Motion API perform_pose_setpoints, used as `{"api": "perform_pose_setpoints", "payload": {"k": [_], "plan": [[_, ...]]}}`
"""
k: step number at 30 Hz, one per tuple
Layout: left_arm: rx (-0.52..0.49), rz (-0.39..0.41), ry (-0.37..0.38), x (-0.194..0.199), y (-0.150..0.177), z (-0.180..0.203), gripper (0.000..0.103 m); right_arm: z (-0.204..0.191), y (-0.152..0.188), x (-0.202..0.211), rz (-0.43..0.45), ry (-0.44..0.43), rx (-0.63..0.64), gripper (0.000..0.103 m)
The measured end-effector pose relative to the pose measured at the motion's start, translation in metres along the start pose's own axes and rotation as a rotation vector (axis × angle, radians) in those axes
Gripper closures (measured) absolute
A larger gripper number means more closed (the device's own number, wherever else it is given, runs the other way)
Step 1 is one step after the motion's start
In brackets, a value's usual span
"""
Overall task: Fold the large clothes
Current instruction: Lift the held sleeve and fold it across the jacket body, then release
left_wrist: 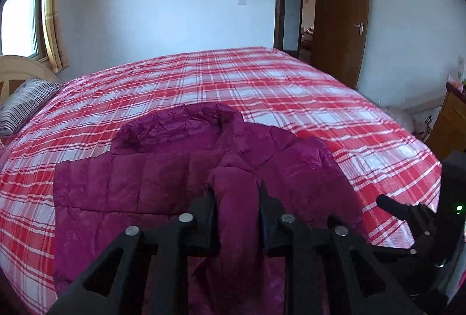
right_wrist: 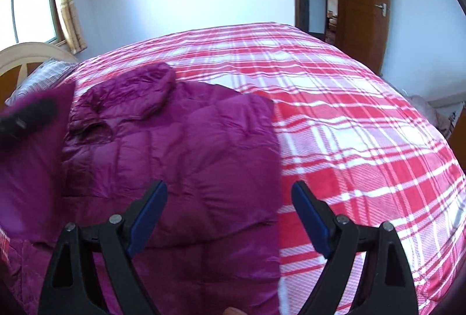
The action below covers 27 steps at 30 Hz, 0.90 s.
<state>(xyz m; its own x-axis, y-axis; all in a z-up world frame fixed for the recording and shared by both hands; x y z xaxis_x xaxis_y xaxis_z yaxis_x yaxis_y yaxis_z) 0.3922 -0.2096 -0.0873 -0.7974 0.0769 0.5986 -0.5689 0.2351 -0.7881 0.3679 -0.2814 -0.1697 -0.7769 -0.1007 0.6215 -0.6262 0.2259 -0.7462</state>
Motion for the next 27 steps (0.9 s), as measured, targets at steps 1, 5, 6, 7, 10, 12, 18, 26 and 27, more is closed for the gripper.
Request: {"api": "perform_pose_setpoints", "payload": {"k": [1, 5, 6, 7, 10, 12, 18, 26, 27], "plan": [[-0.014, -0.007, 0.002, -0.001, 0.0, 0.006, 0.069, 0.004, 0.002, 0.001, 0.0, 0.008, -0.008, 0.014], [-0.007, 0.078, 0.037, 0.027, -0.012, 0.003, 0.042, 0.018, 0.004, 0.006, 0.008, 0.047, -0.028, 0.014], [-0.007, 0.127, 0.02, 0.04, -0.015, -0.005, 0.023, 0.02, 0.003, 0.007, 0.016, 0.054, -0.037, 0.014], [-0.003, 0.161, 0.008, 0.046, -0.016, -0.011, 0.015, 0.021, 0.002, 0.009, 0.021, 0.06, -0.043, 0.014], [-0.017, 0.223, -0.116, 0.052, -0.014, -0.05, 0.015, 0.012, -0.006, 0.021, 0.06, 0.03, -0.043, 0.014], [-0.058, 0.213, -0.288, 0.035, -0.006, -0.078, 0.015, -0.009, -0.013, 0.026, 0.07, -0.063, -0.004, 0.014], [-0.038, 0.01, -0.519, -0.042, 0.034, -0.163, 0.015, -0.079, -0.022, 0.004, -0.009, -0.3, 0.075, 0.031], [0.032, -0.169, -0.522, -0.081, 0.079, -0.202, 0.012, -0.102, -0.002, -0.065, -0.168, -0.235, 0.141, 0.038], [0.043, -0.186, -0.521, -0.088, 0.08, -0.201, 0.01, -0.103, 0.001, -0.066, -0.168, -0.229, 0.158, 0.038]]}}
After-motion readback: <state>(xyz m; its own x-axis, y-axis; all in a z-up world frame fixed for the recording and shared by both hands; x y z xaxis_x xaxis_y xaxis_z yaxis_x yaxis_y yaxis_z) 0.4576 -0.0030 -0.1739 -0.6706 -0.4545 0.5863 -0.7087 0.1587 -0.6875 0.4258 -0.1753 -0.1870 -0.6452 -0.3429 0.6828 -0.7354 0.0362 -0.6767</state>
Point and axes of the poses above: each gripper's, at about its wrist camera, not at the fingertips, and x roughly against the way its jaws point, z to its right, y to its underside, the point moved 1 cm from there along -x, roughly the way its jaws point, and after that the axes turned 13 degrees about -y, right-handed, at the moved point
